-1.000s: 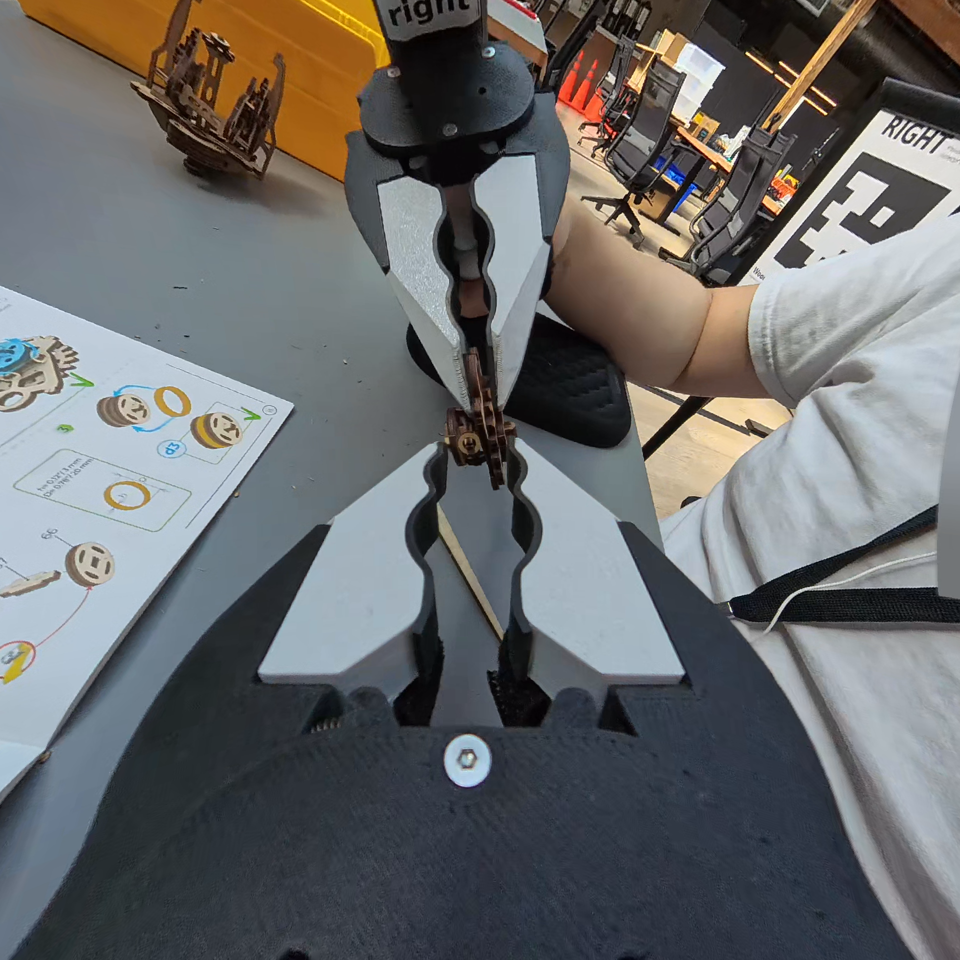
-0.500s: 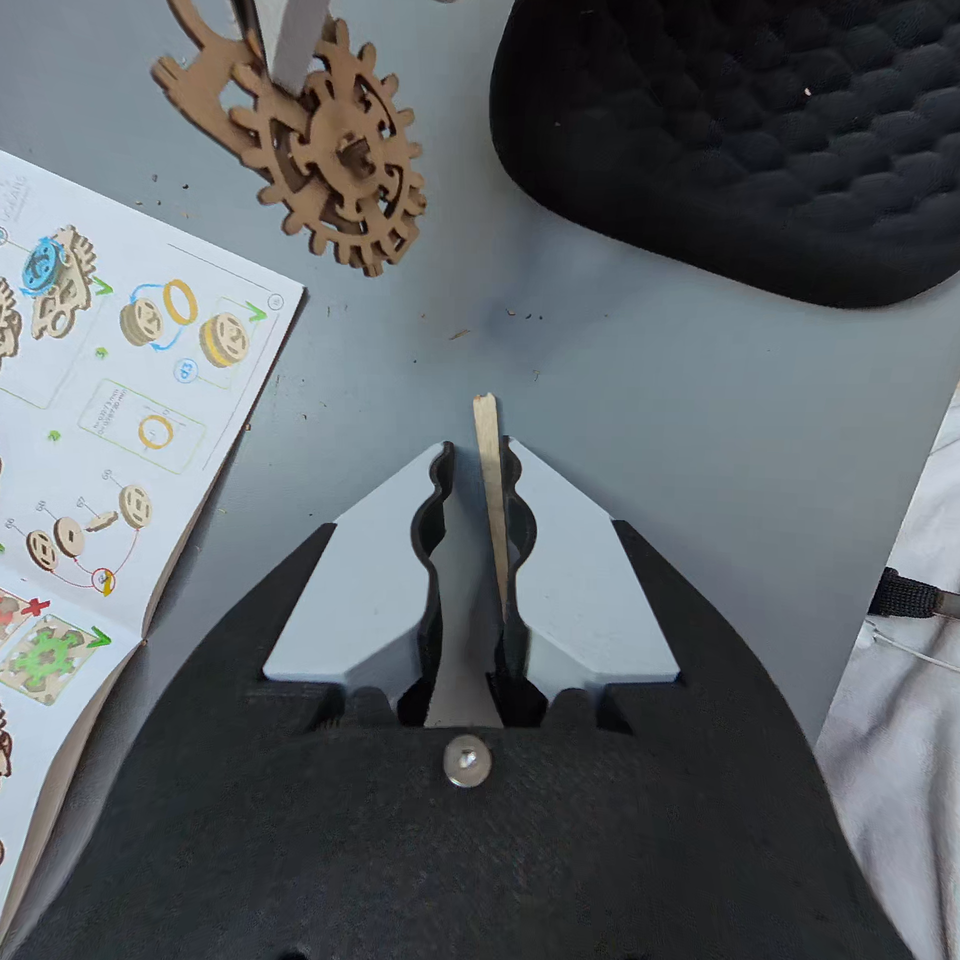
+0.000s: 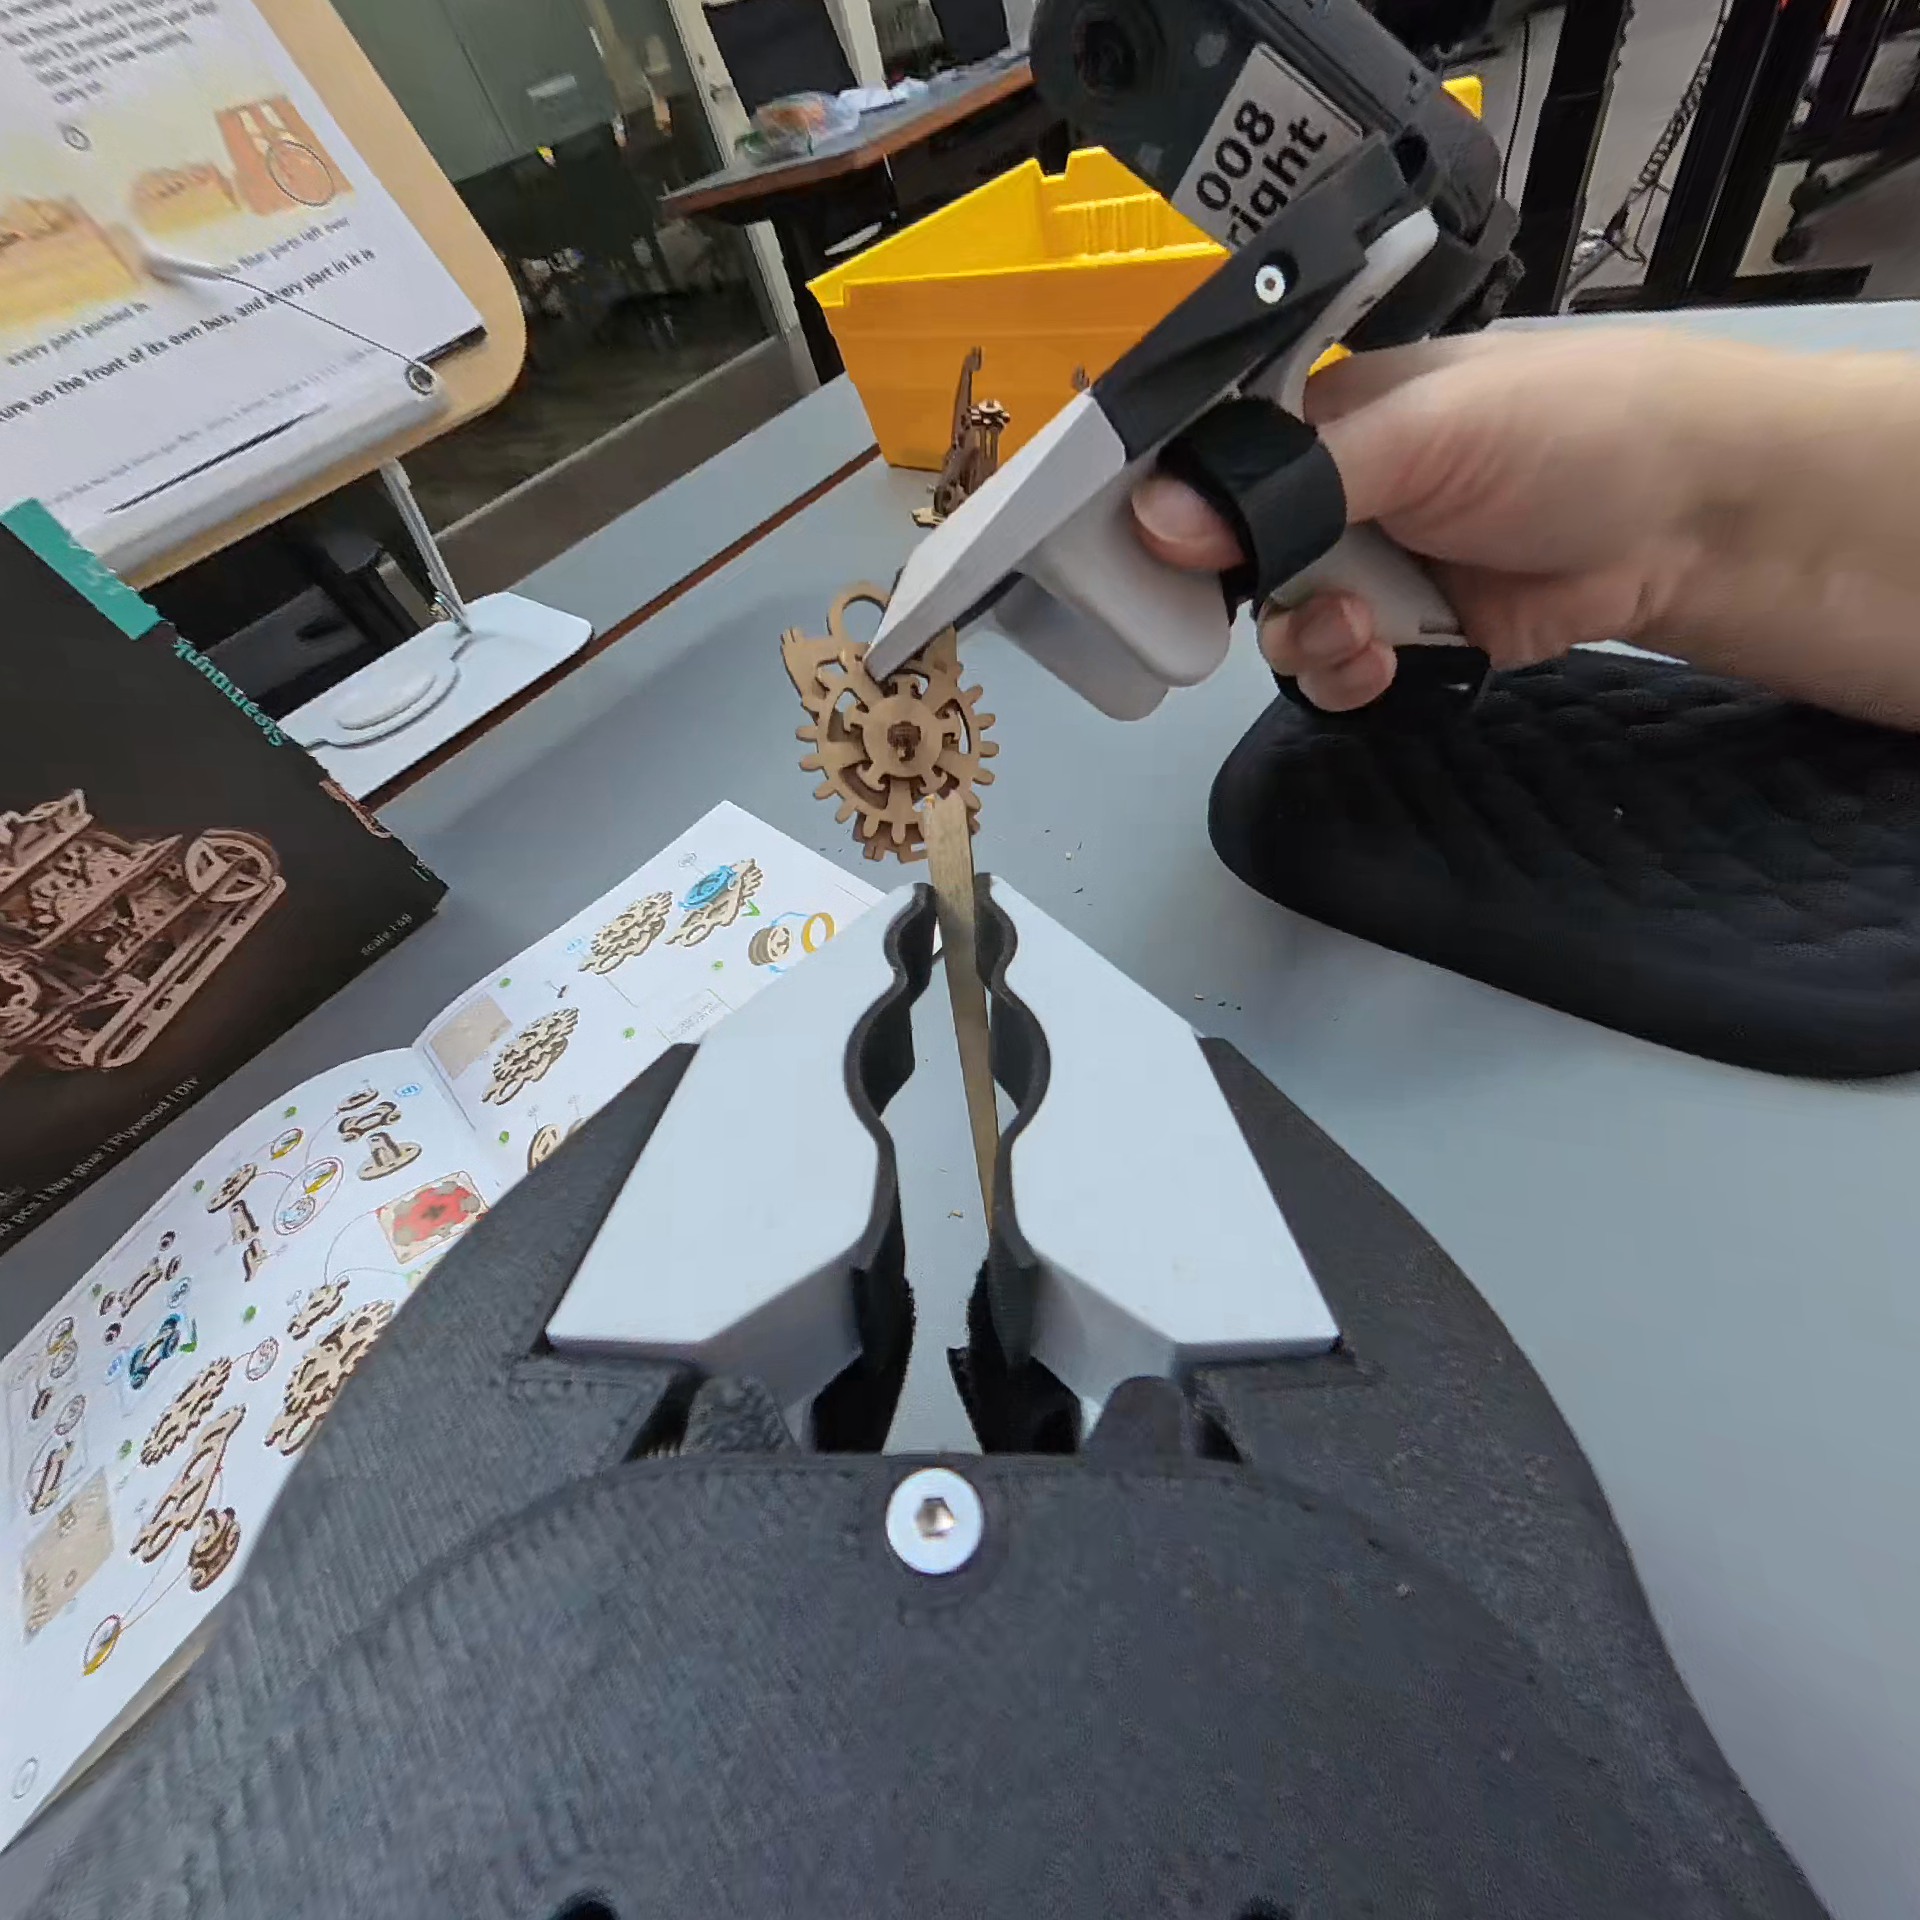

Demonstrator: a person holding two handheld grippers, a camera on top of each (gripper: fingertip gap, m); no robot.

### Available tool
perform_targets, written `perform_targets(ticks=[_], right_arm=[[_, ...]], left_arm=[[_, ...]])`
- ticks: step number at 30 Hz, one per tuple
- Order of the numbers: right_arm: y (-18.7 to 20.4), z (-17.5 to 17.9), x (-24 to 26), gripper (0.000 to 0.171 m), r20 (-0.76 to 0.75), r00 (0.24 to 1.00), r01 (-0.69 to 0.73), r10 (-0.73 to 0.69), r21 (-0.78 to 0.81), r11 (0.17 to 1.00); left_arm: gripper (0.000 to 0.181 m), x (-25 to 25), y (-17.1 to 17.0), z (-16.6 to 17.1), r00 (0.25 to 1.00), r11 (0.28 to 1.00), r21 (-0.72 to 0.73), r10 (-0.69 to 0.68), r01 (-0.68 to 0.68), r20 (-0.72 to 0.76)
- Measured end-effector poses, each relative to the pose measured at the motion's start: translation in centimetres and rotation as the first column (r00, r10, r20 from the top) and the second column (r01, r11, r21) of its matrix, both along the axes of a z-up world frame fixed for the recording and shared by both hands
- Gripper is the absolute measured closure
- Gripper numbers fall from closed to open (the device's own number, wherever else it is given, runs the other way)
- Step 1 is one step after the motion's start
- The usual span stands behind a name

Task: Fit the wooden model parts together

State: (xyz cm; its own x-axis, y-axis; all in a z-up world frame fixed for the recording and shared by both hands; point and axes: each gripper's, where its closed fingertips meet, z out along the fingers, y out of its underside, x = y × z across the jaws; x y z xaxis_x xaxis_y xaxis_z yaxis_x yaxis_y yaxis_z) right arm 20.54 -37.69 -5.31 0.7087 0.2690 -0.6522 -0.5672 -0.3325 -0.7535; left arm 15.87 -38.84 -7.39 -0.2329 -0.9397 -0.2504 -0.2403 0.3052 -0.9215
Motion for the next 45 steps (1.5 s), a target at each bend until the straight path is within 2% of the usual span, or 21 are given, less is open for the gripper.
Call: perform_targets(ticks=[1,4,12,18,24,30,39,42,45], right_arm=[[0.2,0.1,-0.5,0.167,0.009,1.000,0.007,-0.007,0.006,1.000],[0.7,0.4,-1.4,0.167,0.040,0.998,0.037,-0.038,0.020,0.999],[0.8,1.1,-2.2,0.167,0.109,0.992,0.067,-0.070,0.031,0.997],[0.7,0.9,-2.6,0.167,0.133,0.991,0.034,-0.032,-0.017,0.999],[0.9,0.8,-2.6,0.167,0.240,0.970,0.051,-0.029,-0.087,0.995],[1.6,1.9,-3.5,0.167,0.305,0.952,0.031,0.015,-0.145,0.989],[3.2,1.6,-4.8,0.167,0.587,0.807,0.075,0.071,-0.220,0.973],[3.7,1.0,-4.9,0.167,0.624,0.776,0.084,0.090,-0.244,0.966],[3.9,1.0,-4.8,0.167,0.617,0.781,0.080,0.095,-0.250,0.965]], left_arm=[[0.176,-0.1,0.1,0.4,0.999,1.000,-0.012,0.017,-0.017,0.028],[0.176,-0.5,0.5,0.9,0.994,0.998,-0.014,0.070,-0.069,0.085],[0.176,-0.4,1.1,0.9,0.991,0.993,-0.063,0.102,-0.096,0.091],[0.176,-0.2,1.1,0.5,0.988,0.992,0.021,0.120,-0.122,0.095],[0.176,-0.2,1.3,0.7,0.978,0.976,0.127,0.156,-0.174,0.141],[0.176,-0.1,1.9,1.2,0.960,0.961,0.150,0.200,-0.231,0.196],[0.176,-0.5,3.2,0.3,0.962,0.973,-0.001,0.227,-0.230,0.153],[0.176,-0.5,3.5,-0.1,0.966,0.974,-0.049,0.226,-0.222,0.126],[0.176,-0.4,3.7,-0.1,0.967,0.974,-0.077,0.220,-0.211,0.126]])
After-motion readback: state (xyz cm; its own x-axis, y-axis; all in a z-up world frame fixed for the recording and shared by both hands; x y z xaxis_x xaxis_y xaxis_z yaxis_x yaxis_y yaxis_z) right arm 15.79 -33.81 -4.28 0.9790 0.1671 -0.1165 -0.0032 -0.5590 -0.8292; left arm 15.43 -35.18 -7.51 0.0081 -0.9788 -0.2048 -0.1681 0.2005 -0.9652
